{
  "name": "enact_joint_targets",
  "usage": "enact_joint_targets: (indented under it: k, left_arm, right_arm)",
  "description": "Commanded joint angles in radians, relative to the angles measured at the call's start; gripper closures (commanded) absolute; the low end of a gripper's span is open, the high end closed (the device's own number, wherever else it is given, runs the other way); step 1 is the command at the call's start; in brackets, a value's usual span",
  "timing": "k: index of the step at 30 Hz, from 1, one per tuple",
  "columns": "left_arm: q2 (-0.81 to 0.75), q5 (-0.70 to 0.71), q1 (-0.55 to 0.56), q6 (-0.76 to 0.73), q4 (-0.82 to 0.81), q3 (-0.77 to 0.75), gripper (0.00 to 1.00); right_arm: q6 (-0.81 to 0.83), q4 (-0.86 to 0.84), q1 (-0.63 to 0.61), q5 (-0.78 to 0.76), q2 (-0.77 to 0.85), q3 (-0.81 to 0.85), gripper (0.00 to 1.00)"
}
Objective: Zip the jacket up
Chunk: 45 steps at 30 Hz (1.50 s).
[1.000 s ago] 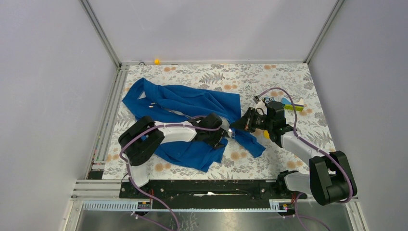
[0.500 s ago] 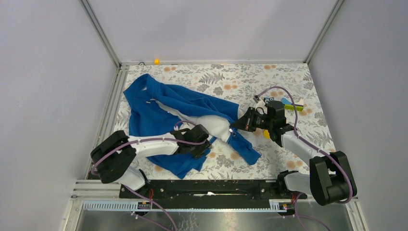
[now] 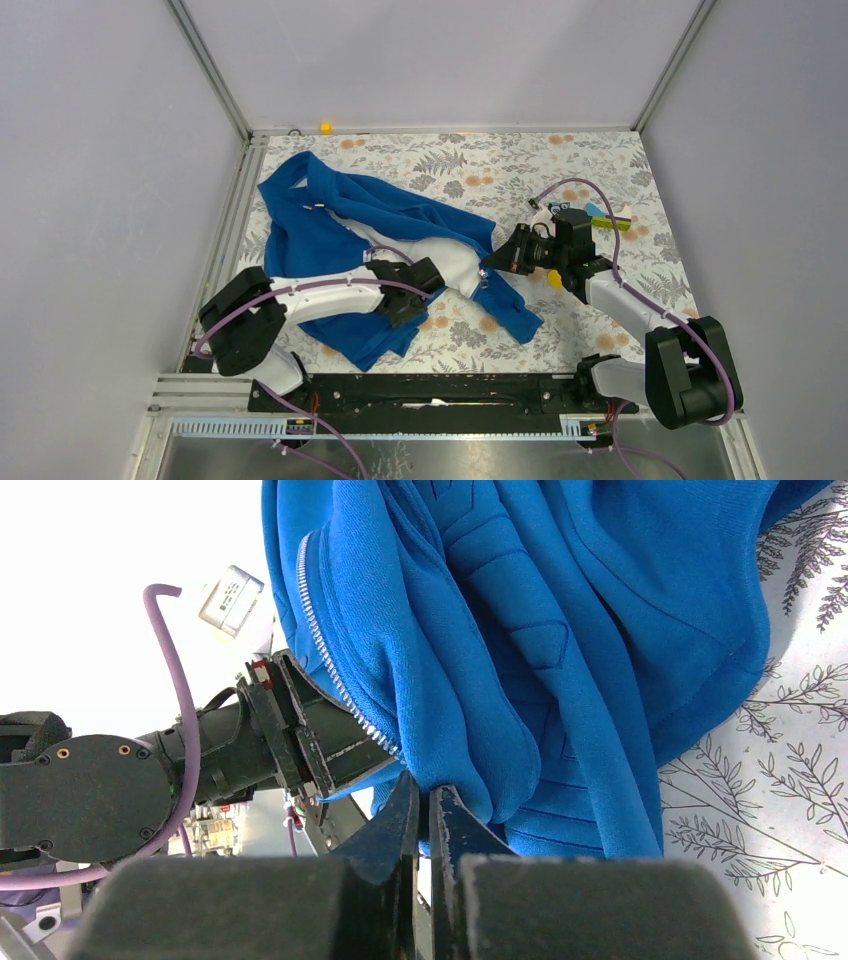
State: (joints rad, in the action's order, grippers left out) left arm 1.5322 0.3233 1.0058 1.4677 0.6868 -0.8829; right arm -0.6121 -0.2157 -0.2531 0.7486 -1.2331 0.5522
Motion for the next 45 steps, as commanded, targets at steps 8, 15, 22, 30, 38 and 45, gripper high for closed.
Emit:
enact_joint_targets:
  k: [8, 15, 22, 30, 38, 45]
  left_arm:
    - [0.058, 0.0, -0.005, 0.197, 0.257, -0.133, 0.31]
    - [0.104, -0.091, -0.028, 0.245, 0.249, -0.141, 0.42]
    - [0.19, -0.152, -0.053, 0.254, 0.222, -0.126, 0.42]
    - [0.237, -0.141, -0.052, 0.26, 0.196, -0.117, 0.55]
    - [0.139, -0.121, -0.053, 0.122, 0.142, -0.118, 0.8]
    - [-0.146, -0.18, -0.069, -0.041, -0.036, 0.054, 0.81]
  right_arm:
    - [0.025, -0.024, 0.009, 0.0, 0.016, 0.019, 1.0]
    - [0.018, -0.029, 0.009, 0.0, 0.026, 0.017, 1.0]
    - [0.018, -0.029, 0.009, -0.004, 0.04, 0.013, 1.0]
    - [0.017, -0.03, 0.01, -0.002, 0.038, 0.016, 1.0]
    - [0.024, -0.038, 0.004, 0.038, 0.007, 0.015, 1.0]
    - [0.078, 0.002, -0.123, -0.018, -0.045, 0.035, 1.0]
